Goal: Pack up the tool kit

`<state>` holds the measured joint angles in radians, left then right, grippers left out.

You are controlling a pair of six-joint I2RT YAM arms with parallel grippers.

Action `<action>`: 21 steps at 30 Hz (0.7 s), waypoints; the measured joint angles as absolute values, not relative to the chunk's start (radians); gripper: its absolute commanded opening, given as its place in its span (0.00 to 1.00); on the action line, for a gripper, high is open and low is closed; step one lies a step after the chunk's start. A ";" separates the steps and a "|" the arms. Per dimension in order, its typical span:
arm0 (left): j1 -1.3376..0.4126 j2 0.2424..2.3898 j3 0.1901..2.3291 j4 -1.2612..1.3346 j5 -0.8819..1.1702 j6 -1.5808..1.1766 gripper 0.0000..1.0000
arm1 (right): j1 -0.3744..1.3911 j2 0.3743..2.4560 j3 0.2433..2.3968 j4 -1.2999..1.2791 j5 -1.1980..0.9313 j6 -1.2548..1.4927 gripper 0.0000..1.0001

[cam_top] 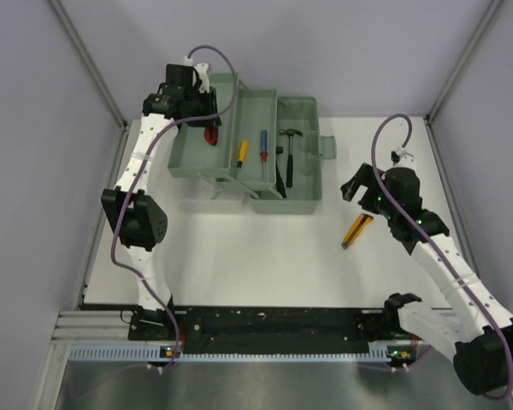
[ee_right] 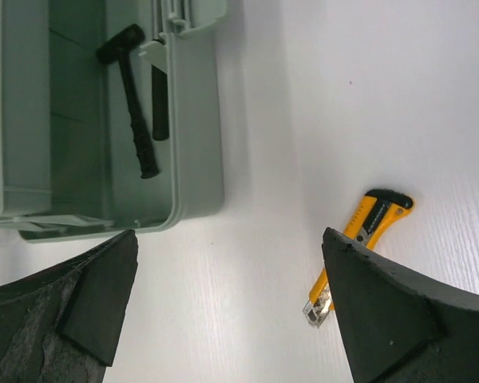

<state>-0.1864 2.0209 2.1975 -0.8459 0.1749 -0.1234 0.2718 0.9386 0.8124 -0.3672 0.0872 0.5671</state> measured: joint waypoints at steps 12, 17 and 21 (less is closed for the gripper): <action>-0.190 2.020 2.042 -0.717 0.205 -0.136 0.10 | 0.272 1.090 0.780 -0.360 0.221 0.632 0.90; -0.189 2.018 2.026 -0.692 0.212 -0.178 0.27 | 0.272 1.235 0.781 -0.361 0.272 0.674 0.90; -0.189 2.014 2.023 -0.688 0.223 -0.228 0.45 | 0.272 1.325 0.798 -0.364 0.298 0.709 0.90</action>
<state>-0.1890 2.0144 2.0232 -0.6884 0.2234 -0.2276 0.2718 1.3251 0.7979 -0.3637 0.2981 0.7094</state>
